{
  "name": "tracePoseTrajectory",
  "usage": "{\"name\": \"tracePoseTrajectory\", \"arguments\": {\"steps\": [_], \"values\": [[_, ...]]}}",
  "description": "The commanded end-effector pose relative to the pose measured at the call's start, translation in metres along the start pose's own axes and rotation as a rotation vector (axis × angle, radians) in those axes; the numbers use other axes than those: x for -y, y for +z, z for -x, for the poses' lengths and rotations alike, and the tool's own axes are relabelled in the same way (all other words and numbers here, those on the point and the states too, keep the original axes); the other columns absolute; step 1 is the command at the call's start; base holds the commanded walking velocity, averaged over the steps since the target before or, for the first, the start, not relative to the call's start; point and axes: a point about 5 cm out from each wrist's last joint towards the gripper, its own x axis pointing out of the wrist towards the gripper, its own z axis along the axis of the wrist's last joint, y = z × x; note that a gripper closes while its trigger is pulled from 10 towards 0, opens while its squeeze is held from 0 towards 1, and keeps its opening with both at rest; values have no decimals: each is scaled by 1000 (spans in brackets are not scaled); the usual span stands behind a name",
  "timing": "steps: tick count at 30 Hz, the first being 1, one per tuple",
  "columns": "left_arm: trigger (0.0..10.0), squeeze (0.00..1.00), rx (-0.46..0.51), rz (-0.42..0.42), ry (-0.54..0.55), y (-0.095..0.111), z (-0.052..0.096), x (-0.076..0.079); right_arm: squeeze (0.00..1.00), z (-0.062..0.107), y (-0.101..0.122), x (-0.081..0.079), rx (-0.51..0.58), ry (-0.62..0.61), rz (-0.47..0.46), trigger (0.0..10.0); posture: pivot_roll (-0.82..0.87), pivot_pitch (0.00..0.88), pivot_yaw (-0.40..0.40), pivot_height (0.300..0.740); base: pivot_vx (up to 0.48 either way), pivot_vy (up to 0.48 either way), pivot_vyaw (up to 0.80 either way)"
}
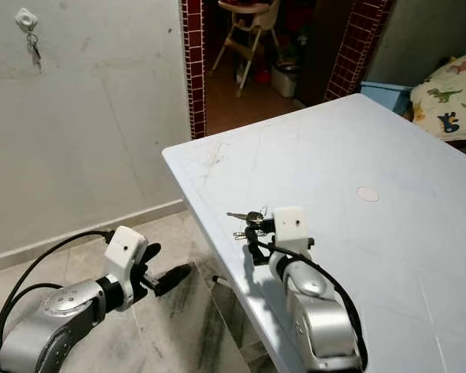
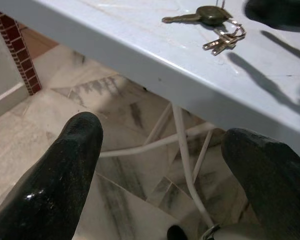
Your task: Hang keys on a hook
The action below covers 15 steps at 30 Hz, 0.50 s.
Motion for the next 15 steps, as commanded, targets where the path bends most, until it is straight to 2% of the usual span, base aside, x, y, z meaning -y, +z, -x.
{"name": "tracePoseTrajectory", "arguments": {"steps": [1,7,8,9,10,11,15], "values": [[10000,0,45,-34,-9,13,-1,2,0,-6,-9,4,-47,-27,-9,10000,98,0,-37,740,0,0,0],[10000,0,58,-45,-24,17,-2,4,0,-14,-18,3,-81,-25,-27,10000,108,0,-37,740,0,0,0],[10000,0,58,-47,-24,17,-1,4,0,-16,-20,2,-89,-25,-24,9294,108,0,-37,740,0,0,0],[10000,0,59,-49,-26,17,-1,4,0,-17,-24,2,-102,-25,-18,1608,118,0,-36,740,0,0,0],[10000,0,59,-49,-26,17,-1,4,0,-17,-24,2,-102,-25,-18,1608,118,0,-36,740,0,0,0],[10000,0,60,-51,-25,17,-1,4,0,-17,-28,3,-116,-29,-18,0,118,0,-35,740,0,0,0],[10000,0,62,-54,-26,18,-2,4,0,-17,-33,4,-133,-37,-13,0,117,0,-37,740,0,0,0]]}}
